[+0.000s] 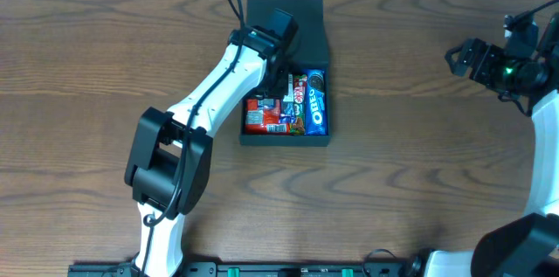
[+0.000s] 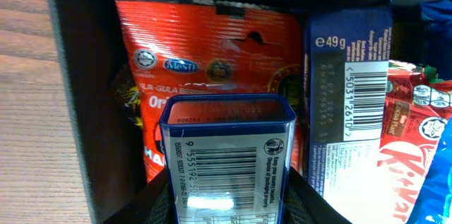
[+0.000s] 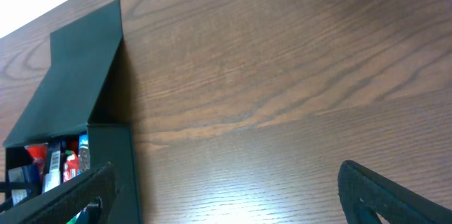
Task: Pack container
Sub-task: 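Carry the blue-white packet over the box and lower it inside, then move both grippers to the far edge of the box lid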
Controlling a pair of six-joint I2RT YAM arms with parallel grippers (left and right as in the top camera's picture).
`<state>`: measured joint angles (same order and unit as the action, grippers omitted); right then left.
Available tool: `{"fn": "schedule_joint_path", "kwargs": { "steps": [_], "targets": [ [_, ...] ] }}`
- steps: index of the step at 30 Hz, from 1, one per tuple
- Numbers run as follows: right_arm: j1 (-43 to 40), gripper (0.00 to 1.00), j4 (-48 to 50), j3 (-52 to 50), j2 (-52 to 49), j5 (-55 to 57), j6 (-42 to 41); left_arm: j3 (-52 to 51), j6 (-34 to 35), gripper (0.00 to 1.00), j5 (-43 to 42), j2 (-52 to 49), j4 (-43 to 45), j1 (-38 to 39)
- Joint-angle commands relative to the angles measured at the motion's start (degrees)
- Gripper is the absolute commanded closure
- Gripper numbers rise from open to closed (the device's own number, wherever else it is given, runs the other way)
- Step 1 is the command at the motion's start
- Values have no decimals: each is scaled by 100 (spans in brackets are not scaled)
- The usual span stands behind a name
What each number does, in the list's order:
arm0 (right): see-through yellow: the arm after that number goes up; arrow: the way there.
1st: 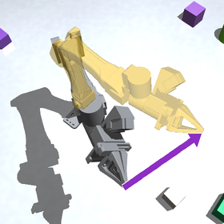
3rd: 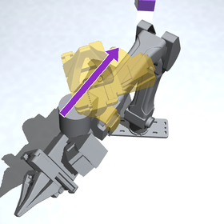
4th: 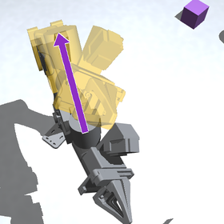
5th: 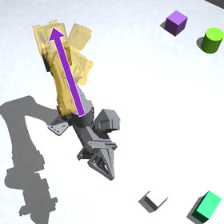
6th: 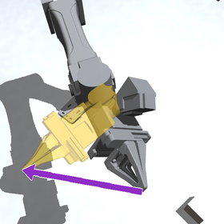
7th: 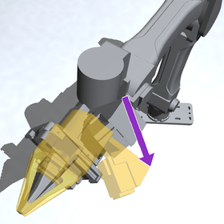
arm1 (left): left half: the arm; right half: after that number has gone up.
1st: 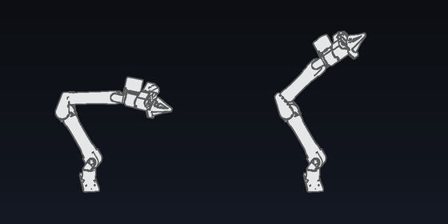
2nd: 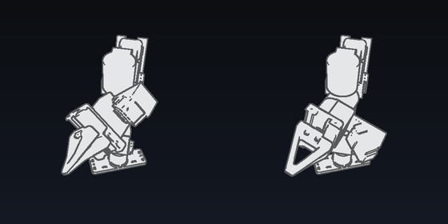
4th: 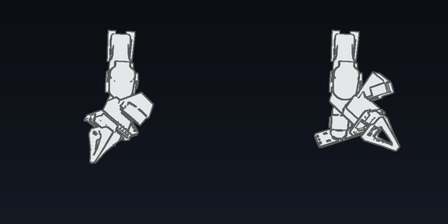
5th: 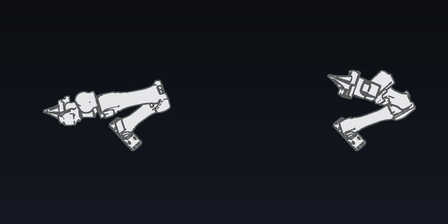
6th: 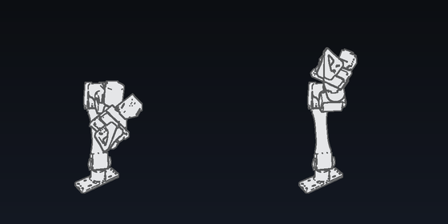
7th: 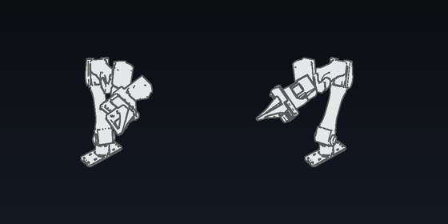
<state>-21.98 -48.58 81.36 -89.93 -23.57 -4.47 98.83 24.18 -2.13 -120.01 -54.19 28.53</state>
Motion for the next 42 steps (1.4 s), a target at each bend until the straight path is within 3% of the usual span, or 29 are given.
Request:
{"fn": "schedule_joint_path", "kwargs": {
  "steps": [1,2,6,14,17,22,23,25,27,28,35,42],
  "targets": [
    [-33,1,4,17,109,-37,94,59,46,67,105,-66,-55,-2],
    [-33,1,17,17,109,-39,92,61,26,58,105,-63,-52,-2],
    [-33,1,72,17,109,-39,90,70,-44,44,101,-11,-74,-4],
    [-4,1,146,17,101,-42,-24,470,-326,45,138,319,-142,-15],
    [129,3,234,11,26,-52,-131,765,-356,50,505,562,-4,-125],
    [649,24,535,-15,-326,-188,-531,1161,-142,92,289,758,439,-822],
    [772,34,623,-15,-417,-258,-590,1163,-85,94,131,756,553,-1003],
    [1095,71,905,-15,-678,-404,-820,1154,157,94,-306,693,785,-1429],
    [1346,95,1182,-15,-918,-411,-1132,1154,258,94,-748,599,933,-1788],
    [1471,99,1342,-15,-1064,-413,-1316,1154,254,94,-918,542,966,-1969],
    [1939,99,2245,-15,-2048,-1436,-2168,1152,92,94,-1102,341,857,-2612],
    [1982,99,2363,-15,-2468,-1440,-2872,1097,-267,94,-1134,337,765,-2750]
  ]
}}
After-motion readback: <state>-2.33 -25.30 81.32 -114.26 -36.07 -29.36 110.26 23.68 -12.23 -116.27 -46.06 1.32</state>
